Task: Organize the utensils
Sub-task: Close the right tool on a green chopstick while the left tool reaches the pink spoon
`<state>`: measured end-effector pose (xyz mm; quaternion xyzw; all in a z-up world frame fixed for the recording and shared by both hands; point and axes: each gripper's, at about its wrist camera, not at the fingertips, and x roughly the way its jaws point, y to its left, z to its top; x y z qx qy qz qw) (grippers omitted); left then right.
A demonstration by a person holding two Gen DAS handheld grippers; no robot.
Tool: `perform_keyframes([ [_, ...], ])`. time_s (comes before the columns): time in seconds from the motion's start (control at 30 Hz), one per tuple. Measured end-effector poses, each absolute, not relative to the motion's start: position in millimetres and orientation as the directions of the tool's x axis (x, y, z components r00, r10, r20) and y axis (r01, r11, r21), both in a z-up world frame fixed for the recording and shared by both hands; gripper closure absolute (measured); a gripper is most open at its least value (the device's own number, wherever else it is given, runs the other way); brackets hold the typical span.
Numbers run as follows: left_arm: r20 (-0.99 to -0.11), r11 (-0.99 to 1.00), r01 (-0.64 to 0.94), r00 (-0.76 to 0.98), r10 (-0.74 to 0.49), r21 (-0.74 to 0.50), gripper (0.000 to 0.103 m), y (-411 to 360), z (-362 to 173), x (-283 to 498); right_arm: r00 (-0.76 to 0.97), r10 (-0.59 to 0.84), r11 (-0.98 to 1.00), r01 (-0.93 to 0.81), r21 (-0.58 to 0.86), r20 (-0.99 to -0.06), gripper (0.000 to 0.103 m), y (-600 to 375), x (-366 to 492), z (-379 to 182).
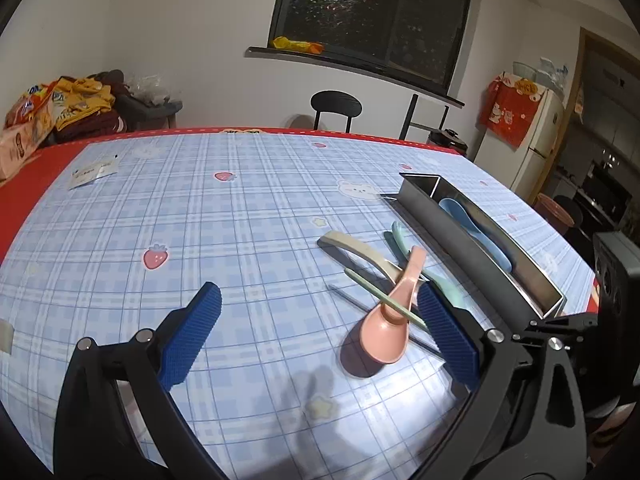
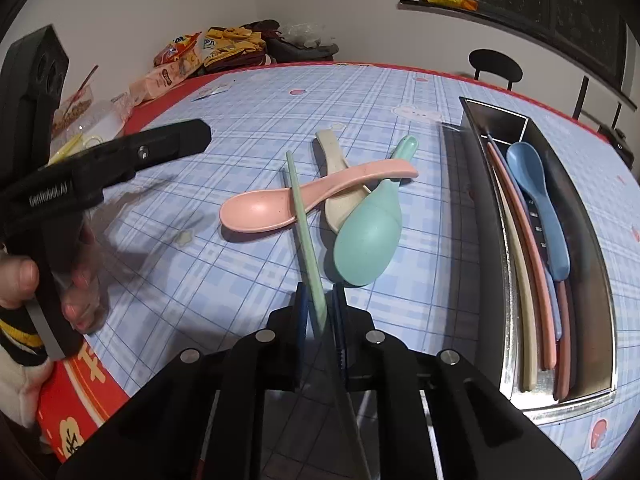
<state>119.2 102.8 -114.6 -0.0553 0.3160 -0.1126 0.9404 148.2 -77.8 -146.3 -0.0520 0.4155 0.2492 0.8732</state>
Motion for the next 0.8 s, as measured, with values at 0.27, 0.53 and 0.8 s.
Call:
perform_keyframes([
  [0.27, -0.600, 0.964, 0.194, 0.755, -0.265, -0.181, 0.006, 99.5, -118.8, 121.5, 0.535, 0.423, 0.862, -0.487, 0.142, -0.732, 0.096, -81.4, 144.4, -143.7],
  [0.53, -0.632, 0.956, 0.259, 0.720, -0.285, -0.136, 0.015, 84.9, -120.4, 129.3, 0.557, 0.453, 0.862, -0.473, 0.183, -0.696, 0.096, -92.5, 143.1, -137.6],
  [0.8, -0.747, 0.877, 0.470, 0.547, -0.378, -0.100, 0.050, 45.9, -127.2, 168.5, 0.582, 0.417, 0.886, -0.431, 0.170, -0.698, 0.096, -95.4, 145.7, -137.6],
])
